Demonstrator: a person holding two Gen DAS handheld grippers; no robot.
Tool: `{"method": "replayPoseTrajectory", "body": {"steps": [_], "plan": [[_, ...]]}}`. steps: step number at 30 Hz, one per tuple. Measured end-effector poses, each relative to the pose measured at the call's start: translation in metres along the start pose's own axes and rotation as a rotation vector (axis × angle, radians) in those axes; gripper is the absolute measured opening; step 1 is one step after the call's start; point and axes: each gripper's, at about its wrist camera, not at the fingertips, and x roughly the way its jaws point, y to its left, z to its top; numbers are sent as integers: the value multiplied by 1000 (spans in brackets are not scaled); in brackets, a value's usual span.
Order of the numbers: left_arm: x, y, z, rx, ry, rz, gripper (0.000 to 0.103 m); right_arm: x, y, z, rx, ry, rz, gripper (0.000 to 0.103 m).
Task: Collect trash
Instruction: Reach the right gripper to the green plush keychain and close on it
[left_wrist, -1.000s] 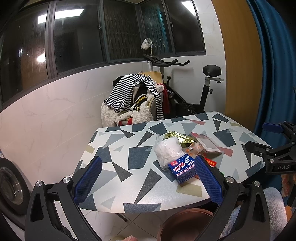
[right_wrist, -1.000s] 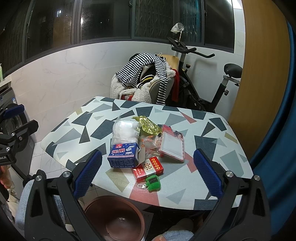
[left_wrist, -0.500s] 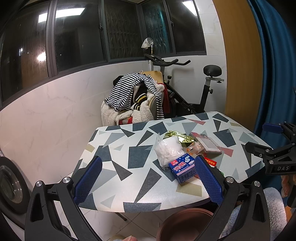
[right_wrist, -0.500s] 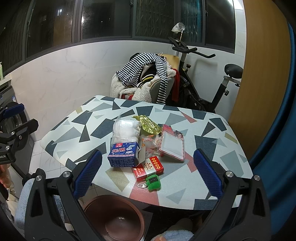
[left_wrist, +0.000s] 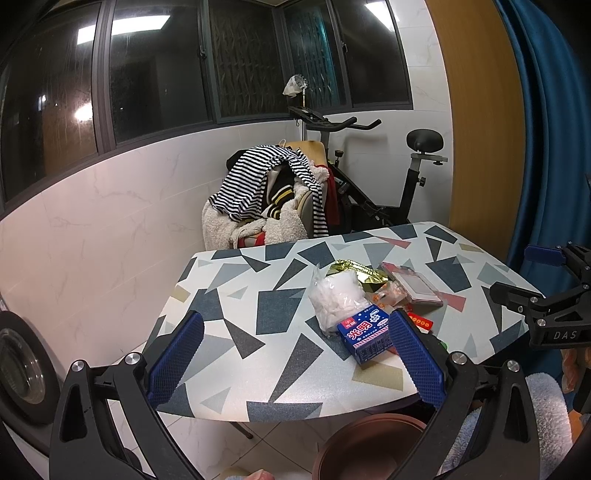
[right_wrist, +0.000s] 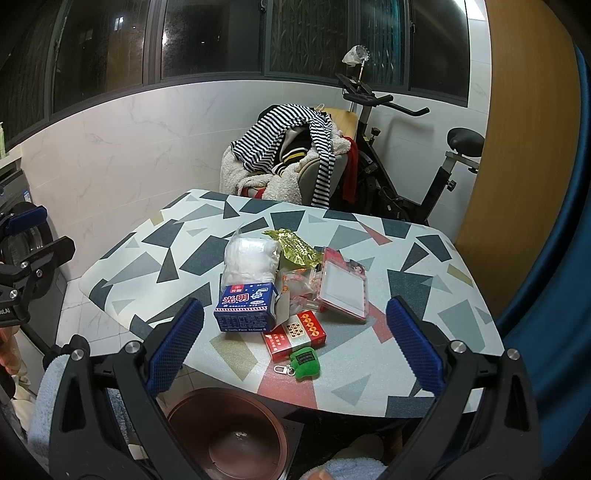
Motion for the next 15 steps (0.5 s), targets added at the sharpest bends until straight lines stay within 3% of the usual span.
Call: {"method": "replayPoseTrajectory", "body": {"steps": [5, 9, 15], "plan": [[6, 4, -5, -27, 29, -49, 98, -6, -4, 7, 3, 2, 3, 97], [14, 14, -16, -85, 37, -98, 98, 0, -20, -9, 25, -4, -15, 97], [29, 17, -35, -82, 38, -39, 98, 20, -36, -29, 27, 28, -54, 97]]}}
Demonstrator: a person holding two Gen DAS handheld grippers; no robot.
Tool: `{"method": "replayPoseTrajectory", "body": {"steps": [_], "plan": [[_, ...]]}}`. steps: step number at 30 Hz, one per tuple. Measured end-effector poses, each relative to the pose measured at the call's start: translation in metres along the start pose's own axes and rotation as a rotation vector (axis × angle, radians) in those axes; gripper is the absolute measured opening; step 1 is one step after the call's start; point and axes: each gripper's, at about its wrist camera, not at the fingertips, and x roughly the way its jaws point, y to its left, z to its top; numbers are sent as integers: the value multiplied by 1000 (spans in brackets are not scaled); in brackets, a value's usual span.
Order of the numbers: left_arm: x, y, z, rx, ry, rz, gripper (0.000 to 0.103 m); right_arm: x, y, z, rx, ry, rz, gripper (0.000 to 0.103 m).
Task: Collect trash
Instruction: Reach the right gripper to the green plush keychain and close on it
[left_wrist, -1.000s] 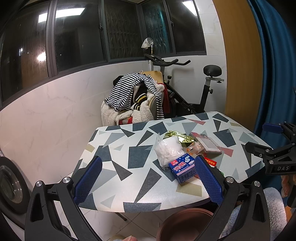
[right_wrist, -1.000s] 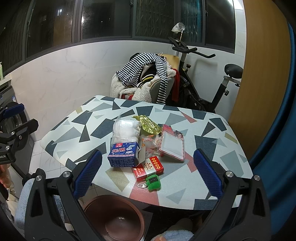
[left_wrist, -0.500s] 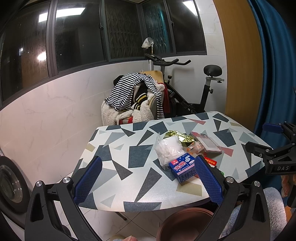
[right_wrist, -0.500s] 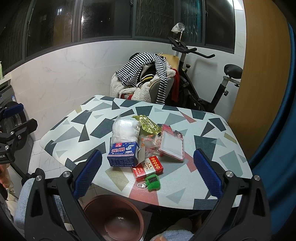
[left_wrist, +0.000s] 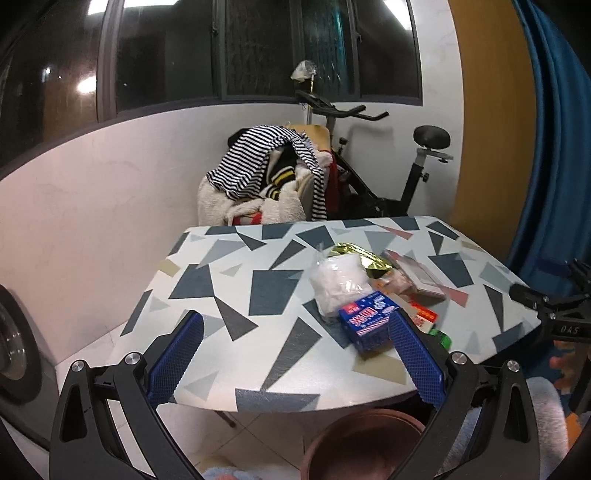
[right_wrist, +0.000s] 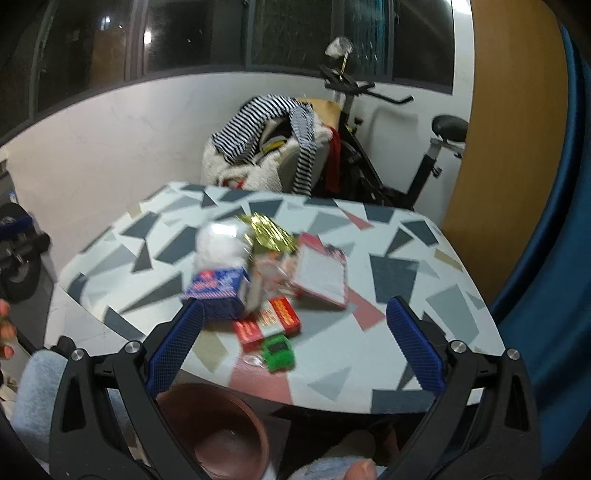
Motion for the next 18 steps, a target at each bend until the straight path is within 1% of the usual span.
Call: {"method": "replayPoseTrajectory", "body": {"steps": [3, 4, 6, 9, 10, 11, 13, 15, 16, 17, 18], "plan": [[12, 3, -6, 4, 0, -2, 98, 20, -9, -16, 9, 67, -12, 97], [15, 3, -8, 4, 5, -4, 98, 30, -12, -22, 17, 109, -31, 97], [24, 3, -12, 1, 15, -16, 98, 47, -13, -34, 14, 158, -66, 97], [40, 4, -18, -9, 43, -28, 98, 65, -14, -47, 9, 185, -50, 97], [45, 4, -20, -19, 61, -41, 98, 74, -15, -51, 17, 199, -22, 95], [53, 5, -23, -38, 91, -64, 98, 81, -15, -54, 23, 209, 0, 84], [63, 6, -26, -60, 119, -70, 98, 100, -15, -59, 41, 234, 52, 73], [72, 8, -30, -85, 141, -74, 98, 111, -9, -61, 48, 242, 87, 68], [75, 9, -31, -97, 149, -89, 98, 122, -6, -63, 56, 247, 118, 61], [79, 11, -33, -119, 164, -108, 98, 125, -4, -63, 57, 254, 127, 57], [84, 14, -35, -144, 178, -117, 98, 131, -2, -64, 59, 259, 136, 56]]}}
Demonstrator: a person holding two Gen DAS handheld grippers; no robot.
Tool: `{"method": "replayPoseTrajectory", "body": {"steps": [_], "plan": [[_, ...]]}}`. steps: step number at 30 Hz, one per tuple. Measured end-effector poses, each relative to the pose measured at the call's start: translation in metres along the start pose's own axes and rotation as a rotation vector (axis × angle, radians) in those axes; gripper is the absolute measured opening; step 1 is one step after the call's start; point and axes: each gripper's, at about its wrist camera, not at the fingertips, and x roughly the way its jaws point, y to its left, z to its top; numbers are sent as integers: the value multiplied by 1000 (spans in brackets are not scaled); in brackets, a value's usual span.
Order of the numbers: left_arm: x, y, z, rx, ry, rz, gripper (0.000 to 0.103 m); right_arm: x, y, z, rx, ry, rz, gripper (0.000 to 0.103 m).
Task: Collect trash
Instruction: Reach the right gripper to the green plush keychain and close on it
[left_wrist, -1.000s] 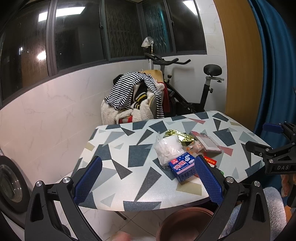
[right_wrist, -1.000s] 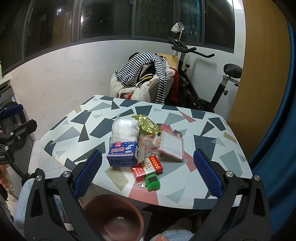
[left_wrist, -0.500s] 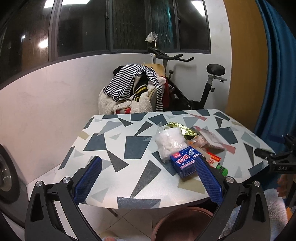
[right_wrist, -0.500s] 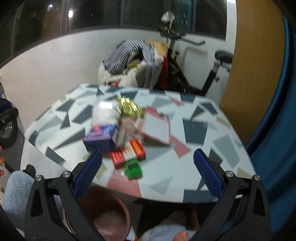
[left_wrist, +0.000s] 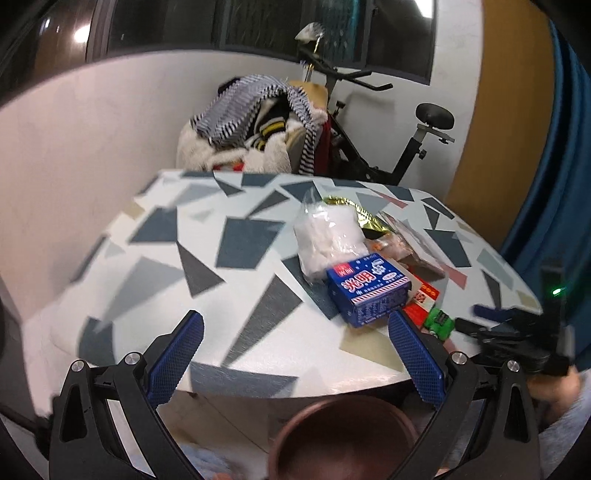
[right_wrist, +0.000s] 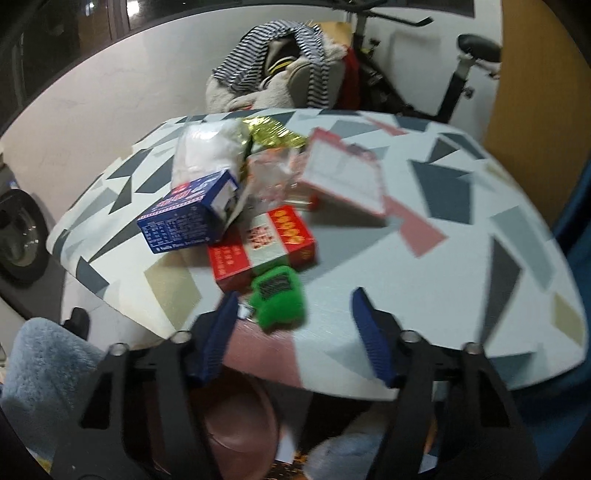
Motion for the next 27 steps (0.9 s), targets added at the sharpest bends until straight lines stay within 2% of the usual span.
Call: {"method": "replayPoseTrajectory", "body": {"steps": [2, 6, 13, 21, 27], "plan": [[6, 6, -2, -43, 14, -10, 98, 15, 2, 2, 5, 15, 13, 49], [15, 12, -4, -81, 30, -13, 98, 40, 0, 2, 26, 61, 36, 44], [24, 11, -7, -76, 54, -10, 97, 32, 3, -4, -1, 18, 29, 26], [36, 12, -10, -132, 94, -51, 97, -9, -2, 4, -7, -107, -22, 25], [62, 13, 18, -186, 98, -126, 97, -29, -10, 18, 10, -181, -31, 25]]}}
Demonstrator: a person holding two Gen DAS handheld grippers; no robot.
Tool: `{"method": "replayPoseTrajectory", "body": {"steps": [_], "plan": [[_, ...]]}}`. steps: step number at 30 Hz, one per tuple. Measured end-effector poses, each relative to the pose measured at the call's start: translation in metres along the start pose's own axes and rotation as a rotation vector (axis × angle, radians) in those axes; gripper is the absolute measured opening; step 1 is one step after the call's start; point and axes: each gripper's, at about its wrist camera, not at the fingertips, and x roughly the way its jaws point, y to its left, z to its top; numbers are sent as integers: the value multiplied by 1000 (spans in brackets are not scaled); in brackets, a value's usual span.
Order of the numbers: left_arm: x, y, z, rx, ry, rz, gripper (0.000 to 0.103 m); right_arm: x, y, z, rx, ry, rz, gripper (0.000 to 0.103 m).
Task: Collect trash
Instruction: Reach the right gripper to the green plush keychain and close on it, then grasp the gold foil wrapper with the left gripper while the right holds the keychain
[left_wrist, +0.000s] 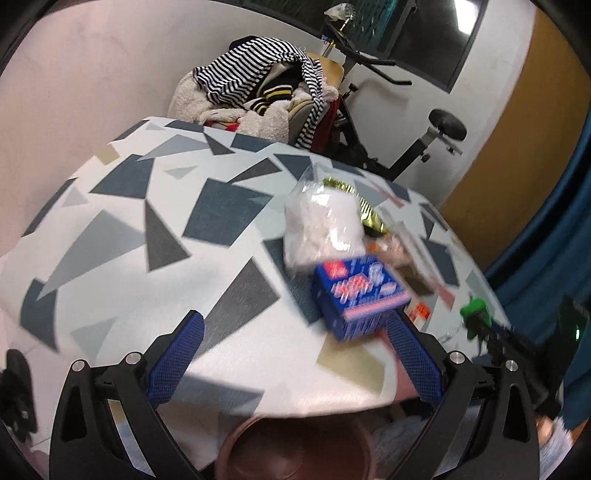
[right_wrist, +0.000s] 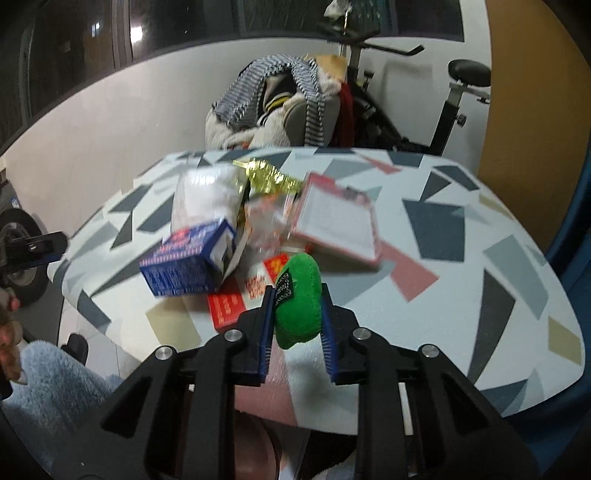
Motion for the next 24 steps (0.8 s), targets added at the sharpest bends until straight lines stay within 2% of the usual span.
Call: {"method": "replayPoseTrajectory", "body": {"steps": [5, 9, 14, 18, 20, 22, 24], "plan": [[38, -2, 39, -90, 25, -95, 97, 0, -8, 1, 10, -16, -22, 25], [86, -9, 70, -86, 91, -99, 97, 4, -15, -5, 30, -7, -25, 25], [137, -18, 94, -43, 170, -49, 97, 9, -26, -10, 55, 0, -36, 25], [150, -28, 100, 3, 176, -16, 97, 12, -36, -12, 82, 6, -45, 25], [148, -32, 105, 12, 154, 3, 97, 12, -38, -12, 88, 2, -48, 25], [143, -35, 113, 20, 120, -4, 97, 12, -39, -11, 89, 0, -48, 25], [143, -35, 126, 9, 126, -46, 97, 14, -41, -10, 91, -1, -46, 25]]}}
